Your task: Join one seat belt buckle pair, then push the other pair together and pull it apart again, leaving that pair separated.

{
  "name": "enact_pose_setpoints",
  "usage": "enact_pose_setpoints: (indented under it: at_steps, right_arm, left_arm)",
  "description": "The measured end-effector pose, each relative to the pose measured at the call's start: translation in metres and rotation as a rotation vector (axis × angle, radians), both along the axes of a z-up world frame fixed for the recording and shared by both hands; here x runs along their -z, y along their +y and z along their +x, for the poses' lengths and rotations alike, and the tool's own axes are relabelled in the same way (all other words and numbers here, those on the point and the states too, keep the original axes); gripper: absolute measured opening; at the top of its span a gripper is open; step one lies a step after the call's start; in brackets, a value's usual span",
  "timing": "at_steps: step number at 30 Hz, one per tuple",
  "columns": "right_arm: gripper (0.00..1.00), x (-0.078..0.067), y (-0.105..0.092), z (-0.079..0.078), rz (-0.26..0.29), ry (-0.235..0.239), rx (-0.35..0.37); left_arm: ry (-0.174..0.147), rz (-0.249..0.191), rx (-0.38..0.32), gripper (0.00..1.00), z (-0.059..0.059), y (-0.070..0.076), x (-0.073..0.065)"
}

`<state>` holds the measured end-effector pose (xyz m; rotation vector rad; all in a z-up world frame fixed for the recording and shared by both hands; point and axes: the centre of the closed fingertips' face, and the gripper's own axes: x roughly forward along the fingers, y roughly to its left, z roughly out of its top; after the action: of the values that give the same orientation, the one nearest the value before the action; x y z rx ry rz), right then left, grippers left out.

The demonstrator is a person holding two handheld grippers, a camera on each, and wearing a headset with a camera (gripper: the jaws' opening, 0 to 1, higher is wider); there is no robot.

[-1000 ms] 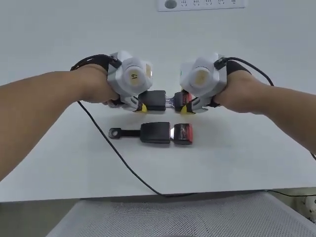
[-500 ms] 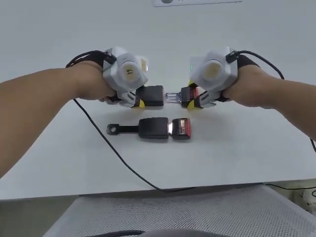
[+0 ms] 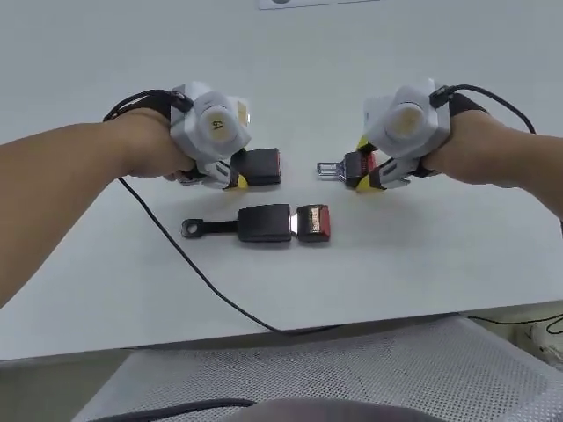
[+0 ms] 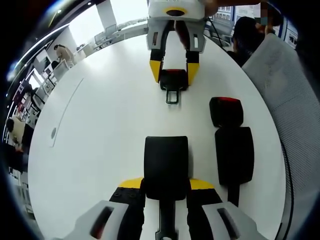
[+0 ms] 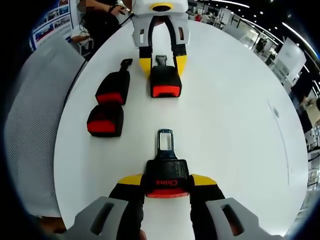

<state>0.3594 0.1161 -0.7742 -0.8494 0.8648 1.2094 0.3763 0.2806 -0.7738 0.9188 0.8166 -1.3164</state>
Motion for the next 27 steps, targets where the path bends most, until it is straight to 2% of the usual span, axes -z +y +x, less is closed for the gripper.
enact_pose_setpoints:
  at_steps: [6,15,20,27]
  right_arm:
    - [0.32,-0.002,-0.022,-0.002,-0.022,0.004,0.027]
    - [0.32,-0.004,-0.047,-0.003,-0.066,0.007,0.019]
    - [0.32,-0.004,-0.046,-0.007,-0.06,0.029,0.032]
    - [0.33,-0.001,-0.048,-0.007,-0.061,0.036,0.037]
  left_arm:
    - [-0.001,-0.004,-0.004,0.32,-0.001,0.0,-0.002]
    - [-0.002,-0.006,-0.006,0.32,-0.002,0.001,-0.001]
    - [-0.001,-0.008,-0.004,0.32,-0.002,0.001,0.0]
    - [-0.005,-0.006,0.006,0.33,-0.003,0.0,0.0]
